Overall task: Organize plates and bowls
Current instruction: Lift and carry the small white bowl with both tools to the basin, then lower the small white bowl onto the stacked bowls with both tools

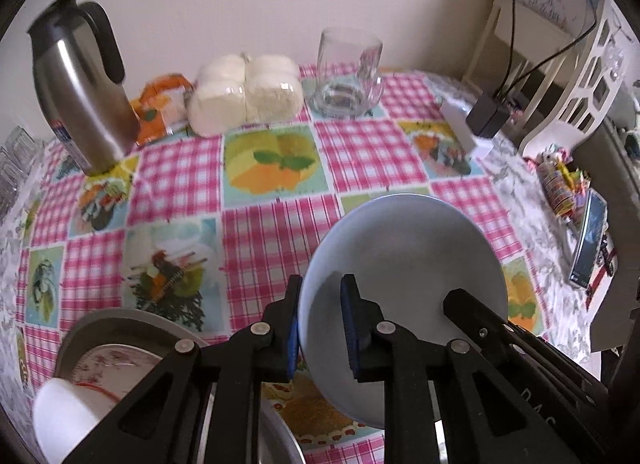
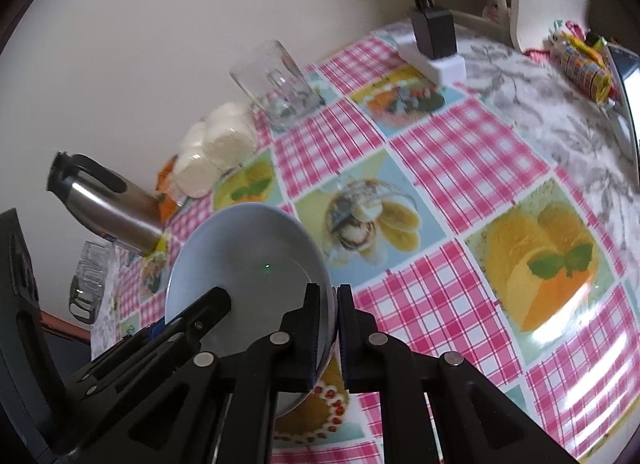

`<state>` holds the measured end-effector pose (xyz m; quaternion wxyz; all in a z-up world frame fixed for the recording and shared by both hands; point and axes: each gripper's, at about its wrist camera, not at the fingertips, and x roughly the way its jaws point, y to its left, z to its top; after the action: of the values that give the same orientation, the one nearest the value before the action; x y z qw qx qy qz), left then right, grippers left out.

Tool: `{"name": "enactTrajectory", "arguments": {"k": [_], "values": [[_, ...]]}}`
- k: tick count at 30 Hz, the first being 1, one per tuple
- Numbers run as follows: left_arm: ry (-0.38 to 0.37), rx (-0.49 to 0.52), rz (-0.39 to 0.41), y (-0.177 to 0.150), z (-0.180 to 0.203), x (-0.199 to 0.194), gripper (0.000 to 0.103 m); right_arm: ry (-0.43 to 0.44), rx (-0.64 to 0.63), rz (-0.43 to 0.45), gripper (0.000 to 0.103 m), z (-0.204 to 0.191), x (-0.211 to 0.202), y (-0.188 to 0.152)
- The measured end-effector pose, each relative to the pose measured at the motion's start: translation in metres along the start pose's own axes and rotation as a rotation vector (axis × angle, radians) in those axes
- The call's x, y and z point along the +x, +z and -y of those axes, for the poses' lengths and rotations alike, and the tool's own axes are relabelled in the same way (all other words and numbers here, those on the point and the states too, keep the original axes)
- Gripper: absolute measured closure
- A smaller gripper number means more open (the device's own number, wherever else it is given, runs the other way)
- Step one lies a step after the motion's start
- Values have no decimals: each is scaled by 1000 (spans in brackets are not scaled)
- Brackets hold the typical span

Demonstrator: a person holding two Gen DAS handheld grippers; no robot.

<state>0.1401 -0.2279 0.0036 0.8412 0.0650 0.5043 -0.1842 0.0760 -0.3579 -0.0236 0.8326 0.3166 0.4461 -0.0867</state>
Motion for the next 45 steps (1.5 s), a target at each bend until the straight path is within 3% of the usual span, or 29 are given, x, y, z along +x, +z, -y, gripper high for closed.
{"name": "enactTrajectory", "arguments": {"k": [14, 26, 45], "values": [[4, -47, 88, 3, -31, -52, 83, 39, -59, 58, 93, -47, -34, -3], [21, -85, 179, -3, -64, -100, 83, 126, -107, 101, 92, -92, -57, -11], [13, -205, 182, -39, -123, -134, 83, 161, -211, 64, 92, -144, -60, -54]]}}
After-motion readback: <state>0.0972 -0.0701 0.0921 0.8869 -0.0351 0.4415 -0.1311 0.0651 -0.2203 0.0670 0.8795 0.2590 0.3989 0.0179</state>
